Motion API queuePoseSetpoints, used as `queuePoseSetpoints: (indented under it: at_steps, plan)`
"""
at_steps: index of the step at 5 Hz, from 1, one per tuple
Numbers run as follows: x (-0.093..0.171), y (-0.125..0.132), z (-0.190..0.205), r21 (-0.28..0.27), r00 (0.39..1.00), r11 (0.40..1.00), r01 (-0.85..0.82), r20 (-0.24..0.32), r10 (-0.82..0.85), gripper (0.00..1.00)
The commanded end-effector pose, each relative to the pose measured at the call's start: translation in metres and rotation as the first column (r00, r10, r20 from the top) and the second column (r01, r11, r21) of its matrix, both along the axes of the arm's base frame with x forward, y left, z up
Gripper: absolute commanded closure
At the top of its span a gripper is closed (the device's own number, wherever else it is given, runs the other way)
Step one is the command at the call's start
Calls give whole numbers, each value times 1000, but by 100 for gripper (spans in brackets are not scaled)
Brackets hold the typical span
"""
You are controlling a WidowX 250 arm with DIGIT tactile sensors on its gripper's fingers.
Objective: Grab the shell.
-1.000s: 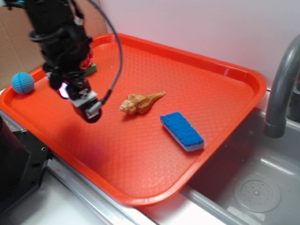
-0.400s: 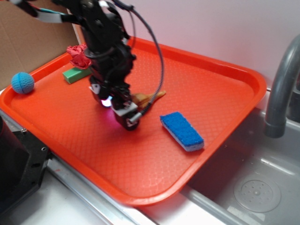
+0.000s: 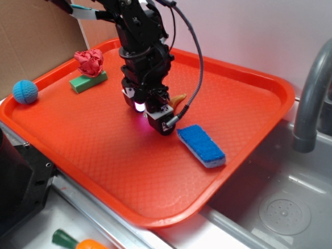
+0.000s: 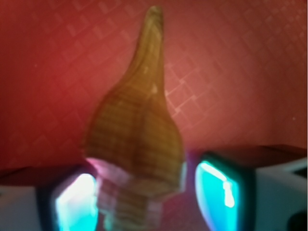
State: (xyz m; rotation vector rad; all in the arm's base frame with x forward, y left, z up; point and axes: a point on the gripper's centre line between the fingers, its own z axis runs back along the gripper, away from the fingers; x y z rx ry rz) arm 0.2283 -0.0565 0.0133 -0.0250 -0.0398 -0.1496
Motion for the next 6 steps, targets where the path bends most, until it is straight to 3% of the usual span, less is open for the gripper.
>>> queuePoseSetpoints:
  at_steps: [1, 2, 3, 4, 5, 6]
  plan:
    - [-47, 23, 50, 14, 995, 996, -87, 54, 86, 100]
    - [-89, 36, 92, -35, 986, 990, -138, 85, 141, 100]
    - [-106, 36, 107, -66, 982, 981, -180, 41, 183, 100]
    - [-102, 29, 116, -40, 973, 973, -229, -14, 229, 100]
    - [-79, 26, 120, -12, 978, 979, -206, -37, 205, 100]
    - [-66, 28, 137, 5, 978, 978, -210, -10, 210, 100]
